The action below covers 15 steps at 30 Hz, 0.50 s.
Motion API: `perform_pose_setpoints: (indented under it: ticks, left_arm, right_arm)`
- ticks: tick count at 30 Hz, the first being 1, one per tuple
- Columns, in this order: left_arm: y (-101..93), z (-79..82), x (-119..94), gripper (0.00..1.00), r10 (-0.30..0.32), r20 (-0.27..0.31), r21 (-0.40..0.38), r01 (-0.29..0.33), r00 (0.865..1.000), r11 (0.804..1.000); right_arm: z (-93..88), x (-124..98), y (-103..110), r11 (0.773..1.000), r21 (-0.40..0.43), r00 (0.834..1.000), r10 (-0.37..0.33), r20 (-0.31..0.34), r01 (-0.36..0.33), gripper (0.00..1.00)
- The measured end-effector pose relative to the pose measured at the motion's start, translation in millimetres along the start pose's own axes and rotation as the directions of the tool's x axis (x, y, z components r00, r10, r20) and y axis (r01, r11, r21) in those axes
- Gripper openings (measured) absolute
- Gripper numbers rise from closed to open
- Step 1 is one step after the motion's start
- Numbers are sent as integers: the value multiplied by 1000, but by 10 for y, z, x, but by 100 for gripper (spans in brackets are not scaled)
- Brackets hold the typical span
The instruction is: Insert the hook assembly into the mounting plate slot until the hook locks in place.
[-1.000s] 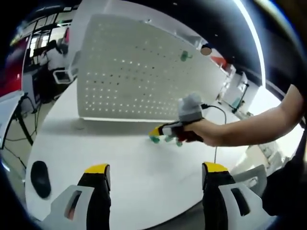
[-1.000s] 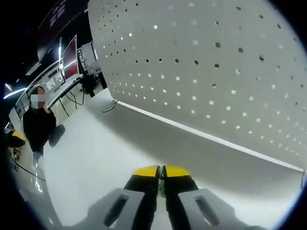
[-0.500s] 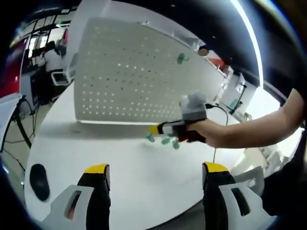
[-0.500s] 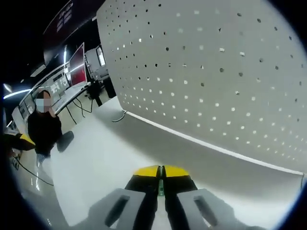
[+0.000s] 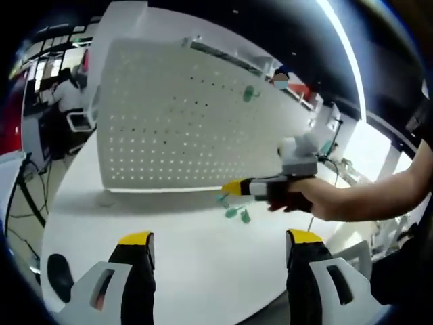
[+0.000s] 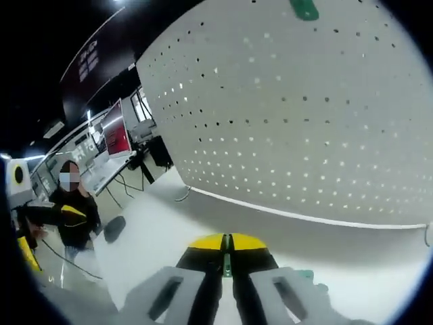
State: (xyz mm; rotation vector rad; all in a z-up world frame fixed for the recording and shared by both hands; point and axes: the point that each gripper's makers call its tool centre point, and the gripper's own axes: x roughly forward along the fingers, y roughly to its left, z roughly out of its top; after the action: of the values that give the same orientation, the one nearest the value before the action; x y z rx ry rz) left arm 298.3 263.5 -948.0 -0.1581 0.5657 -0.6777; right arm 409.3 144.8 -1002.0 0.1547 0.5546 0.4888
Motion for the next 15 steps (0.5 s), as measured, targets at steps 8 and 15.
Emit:
perform_pose_setpoints:
  ticks: [8, 15]
  left_arm:
    - [-91, 54, 83, 80, -13, -14, 8, 13, 1000, 1000]
    - [-222, 56, 185, 80, -32, -26, -12, 32, 999, 999]
  right_arm:
    - [298, -437, 330, 999, 7, 992, 50, 117, -52, 0]
    - [420, -804, 546, 996, -17, 975, 88, 203, -86, 0]
